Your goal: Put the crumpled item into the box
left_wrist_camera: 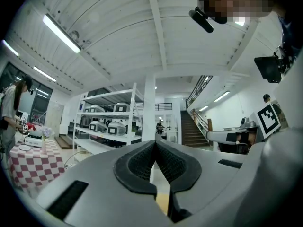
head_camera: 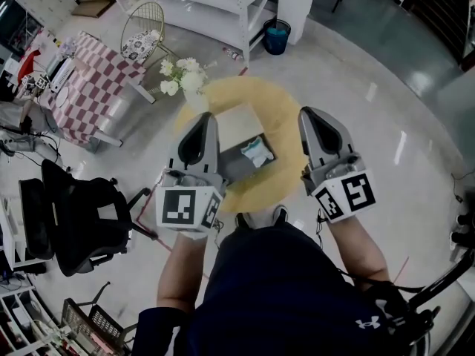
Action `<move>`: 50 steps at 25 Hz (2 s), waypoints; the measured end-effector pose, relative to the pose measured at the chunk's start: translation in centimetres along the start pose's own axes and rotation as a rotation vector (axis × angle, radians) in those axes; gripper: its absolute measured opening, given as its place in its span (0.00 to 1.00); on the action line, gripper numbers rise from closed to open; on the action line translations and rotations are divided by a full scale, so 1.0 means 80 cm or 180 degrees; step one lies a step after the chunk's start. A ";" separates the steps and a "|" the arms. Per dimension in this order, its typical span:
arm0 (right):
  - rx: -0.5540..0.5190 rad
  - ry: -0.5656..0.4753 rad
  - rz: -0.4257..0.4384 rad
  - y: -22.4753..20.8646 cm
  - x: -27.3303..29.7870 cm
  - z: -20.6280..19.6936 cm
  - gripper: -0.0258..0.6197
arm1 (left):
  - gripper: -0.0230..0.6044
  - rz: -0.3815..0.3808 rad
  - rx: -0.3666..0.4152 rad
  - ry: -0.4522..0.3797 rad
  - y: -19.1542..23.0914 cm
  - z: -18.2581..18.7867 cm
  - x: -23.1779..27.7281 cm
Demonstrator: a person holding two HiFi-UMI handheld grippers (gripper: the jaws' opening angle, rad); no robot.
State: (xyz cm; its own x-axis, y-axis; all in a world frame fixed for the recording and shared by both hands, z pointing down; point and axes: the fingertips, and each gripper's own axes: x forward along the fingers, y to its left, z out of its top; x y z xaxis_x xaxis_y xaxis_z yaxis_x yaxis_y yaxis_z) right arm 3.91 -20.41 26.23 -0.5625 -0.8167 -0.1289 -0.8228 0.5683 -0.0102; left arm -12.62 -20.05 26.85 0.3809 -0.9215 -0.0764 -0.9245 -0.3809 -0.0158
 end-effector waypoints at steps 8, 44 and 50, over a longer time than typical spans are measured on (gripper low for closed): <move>-0.0003 0.0030 0.0031 0.004 0.004 -0.006 0.04 | 0.06 -0.0020 0.0021 0.0003 0.001 -0.003 -0.001; 0.0062 0.0083 0.0050 0.007 0.010 -0.013 0.04 | 0.06 -0.0021 -0.0008 0.0077 0.008 -0.018 0.002; 0.0075 0.0092 0.0039 0.005 0.014 -0.015 0.04 | 0.06 -0.0033 -0.0012 0.0091 0.011 -0.020 0.006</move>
State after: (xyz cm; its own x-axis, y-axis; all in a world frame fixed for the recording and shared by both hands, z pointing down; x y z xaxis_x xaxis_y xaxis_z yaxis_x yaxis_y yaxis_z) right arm 2.85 -21.18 27.30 -0.5750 -0.8120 -0.1004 -0.8138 0.5802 -0.0322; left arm -13.26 -20.96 28.41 0.3907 -0.9193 -0.0477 -0.9205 -0.3905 -0.0127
